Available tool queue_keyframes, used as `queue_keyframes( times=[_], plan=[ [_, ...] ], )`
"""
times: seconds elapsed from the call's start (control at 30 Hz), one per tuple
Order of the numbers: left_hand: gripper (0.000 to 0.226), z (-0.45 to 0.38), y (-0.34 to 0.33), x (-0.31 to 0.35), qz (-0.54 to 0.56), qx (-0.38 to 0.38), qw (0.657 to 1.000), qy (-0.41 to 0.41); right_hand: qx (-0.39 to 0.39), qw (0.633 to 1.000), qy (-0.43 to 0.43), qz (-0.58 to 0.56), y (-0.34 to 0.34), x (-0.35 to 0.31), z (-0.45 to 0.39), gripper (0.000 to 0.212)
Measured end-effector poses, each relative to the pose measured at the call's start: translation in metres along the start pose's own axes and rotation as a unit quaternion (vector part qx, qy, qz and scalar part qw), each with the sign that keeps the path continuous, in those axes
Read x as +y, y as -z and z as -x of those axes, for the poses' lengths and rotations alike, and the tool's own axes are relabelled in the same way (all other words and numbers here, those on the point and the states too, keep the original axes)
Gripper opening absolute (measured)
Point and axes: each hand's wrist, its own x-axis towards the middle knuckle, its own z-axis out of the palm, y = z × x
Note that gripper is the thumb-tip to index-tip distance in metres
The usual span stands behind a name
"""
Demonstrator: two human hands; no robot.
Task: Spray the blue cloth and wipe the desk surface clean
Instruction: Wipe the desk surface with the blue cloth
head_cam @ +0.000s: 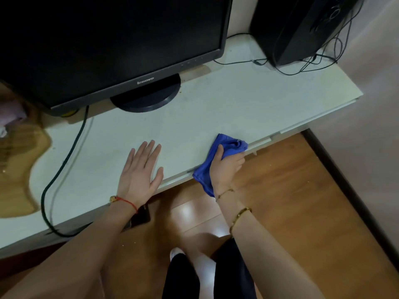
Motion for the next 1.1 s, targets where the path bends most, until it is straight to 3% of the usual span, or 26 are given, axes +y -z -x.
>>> queue_keyframes(
  times=[0.17, 0.37, 0.57, 0.73, 0.9, 1.1],
  plan=[
    [0.062, 0.014, 0.001, -0.016, 0.000, 0.003, 1.000, 0.015, -0.022, 0.999, 0.027, 0.031, -0.011, 0.002, 0.033, 0.075],
    [0.064, 0.013, -0.001, -0.017, -0.010, -0.007, 1.000, 0.016, 0.025, 0.998, -0.059, -0.002, -0.023, -0.016, 0.027, 0.073],
    [0.065, 0.013, -0.003, -0.021, -0.006, -0.012, 1.000, 0.012, 0.010, 0.998, -0.006, 0.068, -0.036, -0.012, 0.062, 0.078],
    [0.064, 0.016, 0.001, -0.026, 0.017, -0.005, 1.000, 0.022, -0.022, 0.974, 0.121, 0.188, -0.004, 0.001, 0.079, 0.062],
    [0.065, 0.033, 0.013, -0.058, 0.011, 0.005, 0.998, 0.059, 0.023, 0.913, 0.314, 0.260, 0.021, -0.012, 0.080, 0.070],
    [0.064, 0.055, 0.019, -0.095, 0.028, 0.022, 0.995, 0.097, -0.120, 0.818, 0.463, 0.319, -0.030, -0.041, 0.086, 0.074]
  ],
)
